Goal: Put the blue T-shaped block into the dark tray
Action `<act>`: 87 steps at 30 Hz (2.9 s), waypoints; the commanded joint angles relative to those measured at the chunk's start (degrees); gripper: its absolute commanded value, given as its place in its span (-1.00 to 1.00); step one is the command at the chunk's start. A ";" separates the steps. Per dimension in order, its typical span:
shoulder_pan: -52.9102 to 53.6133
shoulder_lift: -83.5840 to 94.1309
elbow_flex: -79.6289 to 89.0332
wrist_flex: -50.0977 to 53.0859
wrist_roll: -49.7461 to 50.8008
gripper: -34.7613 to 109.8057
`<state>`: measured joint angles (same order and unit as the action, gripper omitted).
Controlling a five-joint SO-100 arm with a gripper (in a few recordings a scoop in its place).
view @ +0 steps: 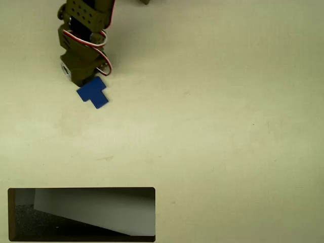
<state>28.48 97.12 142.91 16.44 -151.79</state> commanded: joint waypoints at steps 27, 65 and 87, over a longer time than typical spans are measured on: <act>-18.11 -25.93 -31.46 -2.72 27.69 -0.52; -26.89 -47.37 -58.71 -46.41 89.30 -0.52; -41.84 -53.26 -64.42 -29.44 75.41 -0.52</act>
<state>-11.16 43.24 80.24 -13.89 -74.00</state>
